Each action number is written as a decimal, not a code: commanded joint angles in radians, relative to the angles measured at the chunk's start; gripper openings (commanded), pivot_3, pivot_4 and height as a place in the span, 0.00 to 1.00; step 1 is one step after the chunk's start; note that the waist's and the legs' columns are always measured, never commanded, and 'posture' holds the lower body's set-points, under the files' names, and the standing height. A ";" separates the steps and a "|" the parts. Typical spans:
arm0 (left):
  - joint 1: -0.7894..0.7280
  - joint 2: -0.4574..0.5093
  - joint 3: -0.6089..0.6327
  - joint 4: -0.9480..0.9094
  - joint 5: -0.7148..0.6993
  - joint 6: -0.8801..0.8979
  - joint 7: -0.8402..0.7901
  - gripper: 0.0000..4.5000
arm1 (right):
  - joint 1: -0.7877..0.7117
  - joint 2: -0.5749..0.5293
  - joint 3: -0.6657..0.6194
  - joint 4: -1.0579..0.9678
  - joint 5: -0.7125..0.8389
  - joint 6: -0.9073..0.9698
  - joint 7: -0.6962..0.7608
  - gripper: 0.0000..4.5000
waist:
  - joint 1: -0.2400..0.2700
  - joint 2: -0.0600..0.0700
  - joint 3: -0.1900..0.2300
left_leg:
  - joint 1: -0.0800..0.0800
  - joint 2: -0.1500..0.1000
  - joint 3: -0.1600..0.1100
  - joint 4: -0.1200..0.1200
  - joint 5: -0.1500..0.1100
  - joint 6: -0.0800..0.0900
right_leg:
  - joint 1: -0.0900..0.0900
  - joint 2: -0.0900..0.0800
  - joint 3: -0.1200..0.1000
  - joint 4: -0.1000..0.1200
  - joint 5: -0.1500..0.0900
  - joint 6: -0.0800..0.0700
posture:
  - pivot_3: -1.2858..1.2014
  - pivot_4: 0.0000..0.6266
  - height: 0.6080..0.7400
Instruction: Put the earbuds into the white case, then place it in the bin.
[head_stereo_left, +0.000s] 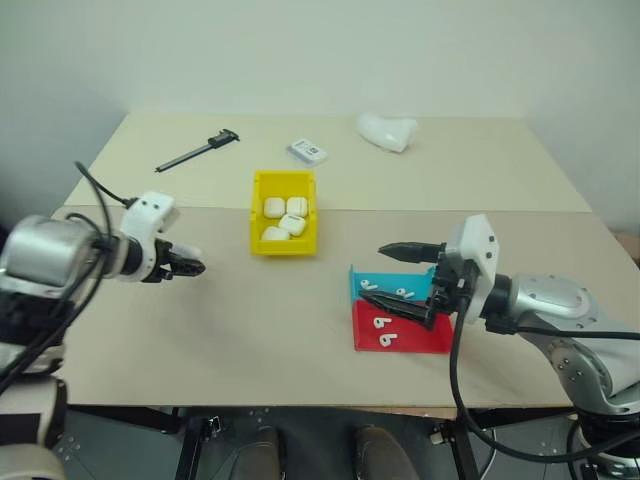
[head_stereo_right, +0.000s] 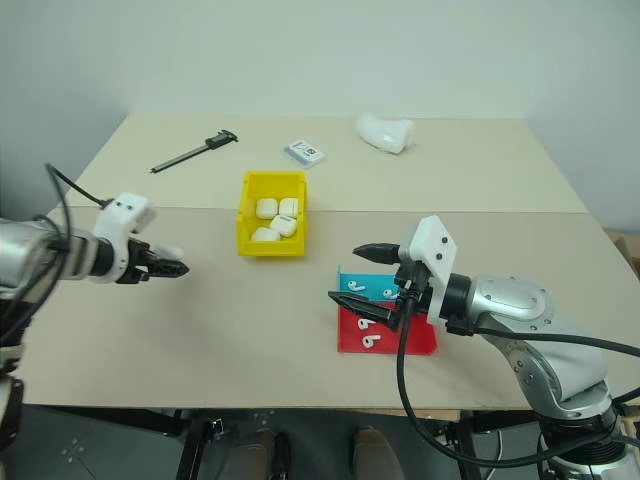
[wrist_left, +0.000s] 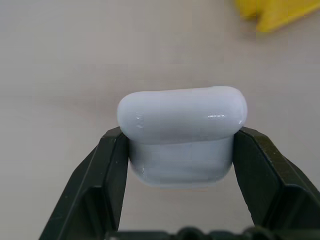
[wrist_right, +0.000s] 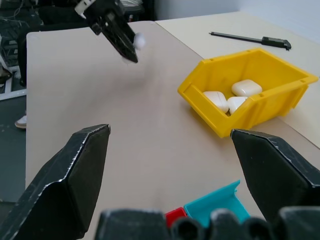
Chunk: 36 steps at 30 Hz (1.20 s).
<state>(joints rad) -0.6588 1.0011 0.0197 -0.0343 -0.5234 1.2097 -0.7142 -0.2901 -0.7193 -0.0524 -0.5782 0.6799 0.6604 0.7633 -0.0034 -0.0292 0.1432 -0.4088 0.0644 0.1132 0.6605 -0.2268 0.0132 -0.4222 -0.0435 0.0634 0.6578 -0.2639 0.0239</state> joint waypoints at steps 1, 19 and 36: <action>0.128 -0.121 0.187 -0.104 0.003 -0.395 -0.032 0.62 | 0.006 0.002 -0.026 -0.021 -0.004 -0.028 -0.004 1.00 | 0.006 0.001 -0.001 | 0.000 0.000 0.000 0.000 0.000 0.000 | 0.001 0.000 0.000 -0.001 0.000 0.000 | 0.52 0.24 1.00; 0.080 -0.547 0.107 -0.175 -0.287 -0.697 -0.449 0.62 | -0.029 -0.084 -0.073 -0.020 -0.025 -0.006 -0.010 1.00 | -0.001 0.000 -0.002 | 0.000 0.000 -0.001 0.001 0.000 0.000 | 0.002 0.001 -0.001 -0.001 0.000 0.000 | 0.52 0.24 1.00; 0.111 -0.072 -0.324 -0.017 0.446 -1.032 -0.696 0.62 | 0.044 -0.127 -0.040 -0.092 -0.057 -0.008 0.000 1.00 | -0.007 0.000 -0.002 | 0.000 0.001 0.000 0.000 0.000 0.001 | 0.000 0.002 0.001 -0.002 0.000 0.000 | 0.52 0.24 1.00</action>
<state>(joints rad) -0.5179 0.9209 -0.2868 -0.0513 -0.1140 0.1976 -1.3967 -0.2457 -0.8488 -0.0866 -0.6368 0.6256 0.6588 0.7714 -0.0108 -0.0289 0.1416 -0.4091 0.0652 0.1140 0.6602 -0.2272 0.0139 -0.4219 -0.0411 0.0644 0.6559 -0.2638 0.0241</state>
